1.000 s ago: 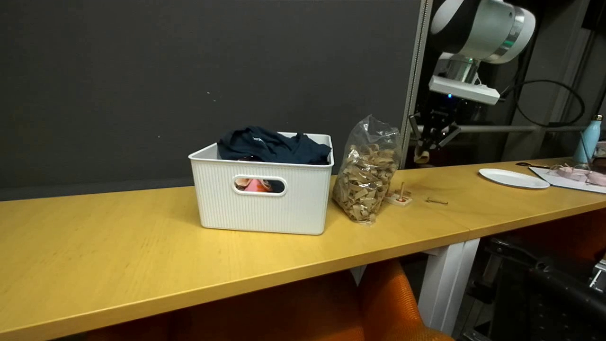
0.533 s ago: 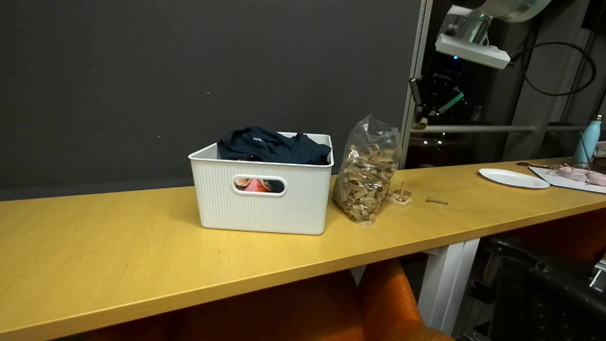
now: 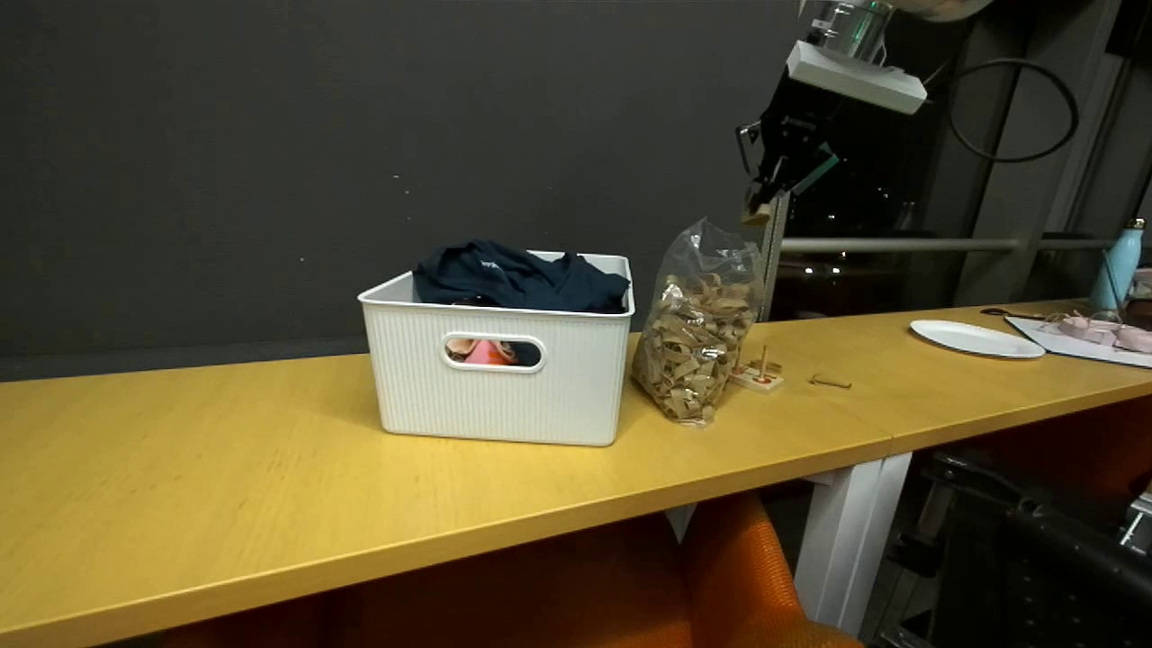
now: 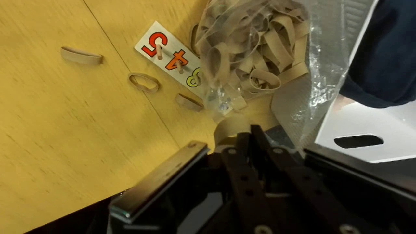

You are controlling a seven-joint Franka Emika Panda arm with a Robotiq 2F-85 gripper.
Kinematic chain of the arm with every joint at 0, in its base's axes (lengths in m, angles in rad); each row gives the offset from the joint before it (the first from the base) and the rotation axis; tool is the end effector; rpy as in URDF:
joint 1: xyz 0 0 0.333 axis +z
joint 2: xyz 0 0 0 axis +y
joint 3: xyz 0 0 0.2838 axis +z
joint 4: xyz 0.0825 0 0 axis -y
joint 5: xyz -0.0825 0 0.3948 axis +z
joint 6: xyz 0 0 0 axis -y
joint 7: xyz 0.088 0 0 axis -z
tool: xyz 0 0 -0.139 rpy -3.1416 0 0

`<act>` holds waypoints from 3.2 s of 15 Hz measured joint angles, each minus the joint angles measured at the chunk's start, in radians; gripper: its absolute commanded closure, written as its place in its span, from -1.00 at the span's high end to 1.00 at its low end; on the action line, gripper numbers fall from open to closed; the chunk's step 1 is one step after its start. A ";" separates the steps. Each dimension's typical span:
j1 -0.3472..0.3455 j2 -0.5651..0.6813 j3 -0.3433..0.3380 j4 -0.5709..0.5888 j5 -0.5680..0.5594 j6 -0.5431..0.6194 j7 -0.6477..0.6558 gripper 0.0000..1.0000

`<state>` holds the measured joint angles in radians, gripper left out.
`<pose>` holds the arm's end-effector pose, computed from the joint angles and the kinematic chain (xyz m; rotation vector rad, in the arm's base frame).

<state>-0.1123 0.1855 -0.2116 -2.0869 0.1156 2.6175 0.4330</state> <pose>0.5861 -0.1964 0.3064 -2.7774 1.2343 -0.5338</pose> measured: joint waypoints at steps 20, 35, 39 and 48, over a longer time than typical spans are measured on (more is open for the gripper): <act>0.072 0.213 0.025 0.151 -0.013 -0.003 0.009 0.50; 0.049 -0.137 -0.050 -0.279 -0.109 0.230 0.045 1.00; -0.050 -0.151 -0.087 -0.301 -0.115 0.209 0.011 1.00; -0.131 0.107 -0.069 -0.182 -0.017 0.172 -0.092 1.00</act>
<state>-0.2437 0.2930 -0.2807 -2.2692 0.0987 2.7893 0.3415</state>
